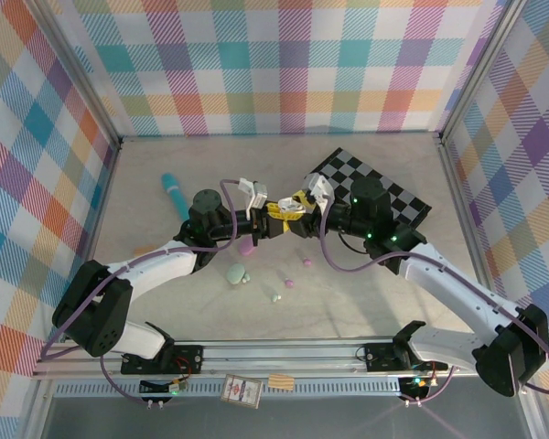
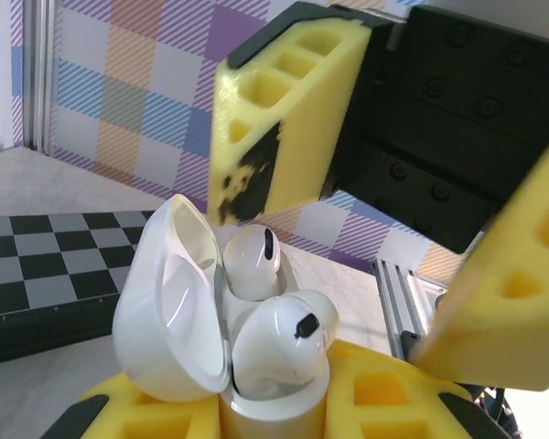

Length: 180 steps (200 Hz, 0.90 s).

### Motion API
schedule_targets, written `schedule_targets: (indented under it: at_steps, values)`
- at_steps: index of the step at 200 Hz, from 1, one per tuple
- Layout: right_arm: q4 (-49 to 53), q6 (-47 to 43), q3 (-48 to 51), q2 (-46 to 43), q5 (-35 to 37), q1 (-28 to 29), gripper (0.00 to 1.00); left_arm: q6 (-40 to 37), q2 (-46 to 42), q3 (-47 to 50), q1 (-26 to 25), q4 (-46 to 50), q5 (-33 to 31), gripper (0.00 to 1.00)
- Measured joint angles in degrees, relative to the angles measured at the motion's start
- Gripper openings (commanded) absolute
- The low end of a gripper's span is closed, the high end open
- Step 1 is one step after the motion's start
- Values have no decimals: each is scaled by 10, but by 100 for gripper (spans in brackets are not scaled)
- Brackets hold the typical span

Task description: Insert the wireless bluetooth earbuds into the charging case

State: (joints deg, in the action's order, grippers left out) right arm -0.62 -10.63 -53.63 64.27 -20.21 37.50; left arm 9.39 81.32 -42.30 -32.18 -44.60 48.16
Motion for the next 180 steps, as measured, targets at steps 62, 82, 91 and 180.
schedule_targets:
  at_steps: [62,82,91,180]
  values:
    - [-3,33,0,-30,4,0,81,-23,26,24,5,-80,-2,3]
    - [1,38,-2,-29,23,0,88,-33,45,33,10,-108,4,2]
    - [5,40,-2,-28,35,0,91,-33,54,34,12,-124,5,2]
    - [34,42,-31,38,106,0,92,-35,69,43,20,-184,9,2]
